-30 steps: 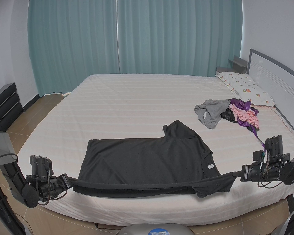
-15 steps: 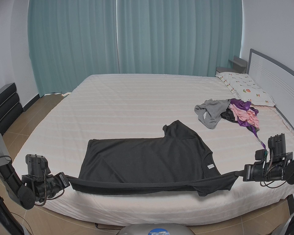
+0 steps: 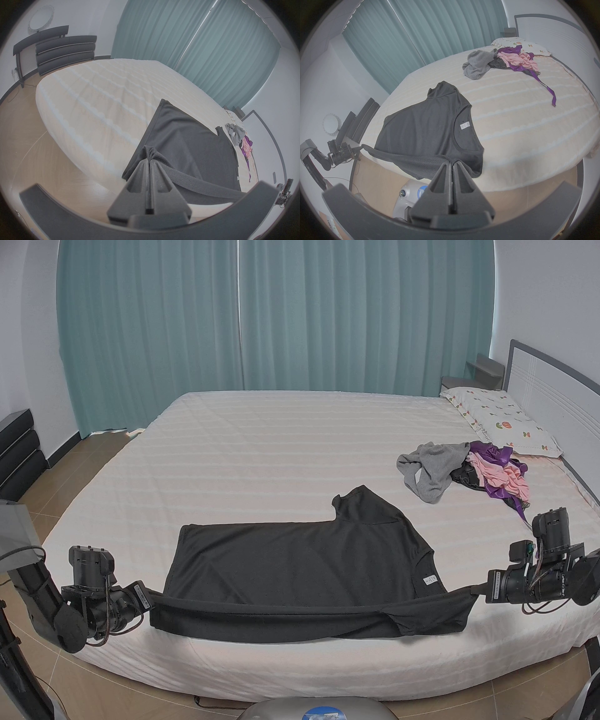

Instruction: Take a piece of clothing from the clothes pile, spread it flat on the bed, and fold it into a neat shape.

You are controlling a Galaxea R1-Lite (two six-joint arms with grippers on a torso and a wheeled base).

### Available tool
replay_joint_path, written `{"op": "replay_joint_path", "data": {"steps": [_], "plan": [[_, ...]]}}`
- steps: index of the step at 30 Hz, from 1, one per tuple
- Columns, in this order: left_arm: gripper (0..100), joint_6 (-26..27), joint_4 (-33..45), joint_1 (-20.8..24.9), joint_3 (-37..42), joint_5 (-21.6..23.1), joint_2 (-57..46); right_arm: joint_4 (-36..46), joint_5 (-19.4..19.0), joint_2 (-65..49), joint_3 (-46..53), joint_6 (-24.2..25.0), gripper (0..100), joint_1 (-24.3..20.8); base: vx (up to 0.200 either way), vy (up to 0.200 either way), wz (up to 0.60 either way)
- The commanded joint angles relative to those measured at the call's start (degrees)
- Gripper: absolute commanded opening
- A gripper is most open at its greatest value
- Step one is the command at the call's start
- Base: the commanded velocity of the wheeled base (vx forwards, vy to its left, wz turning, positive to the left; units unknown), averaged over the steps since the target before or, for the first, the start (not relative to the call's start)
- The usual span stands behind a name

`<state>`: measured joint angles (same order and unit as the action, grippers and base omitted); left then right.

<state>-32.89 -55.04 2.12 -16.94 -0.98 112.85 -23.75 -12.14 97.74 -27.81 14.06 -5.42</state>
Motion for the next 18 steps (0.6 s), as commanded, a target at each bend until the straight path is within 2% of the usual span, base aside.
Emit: {"op": "replay_joint_path", "data": {"steps": [1,18], "plan": [[0,-0.1,0.3,0.0,-4.1,-0.1,4.4,-0.1,-0.2,6.2,-4.2,0.3,0,0.1,0.000,0.000,0.00],[0,-0.1,0.5,-0.1,-15.4,-0.2,15.9,0.0,-0.1,20.8,-14.7,0.5,0,0.0,0.000,0.000,0.00]]}}
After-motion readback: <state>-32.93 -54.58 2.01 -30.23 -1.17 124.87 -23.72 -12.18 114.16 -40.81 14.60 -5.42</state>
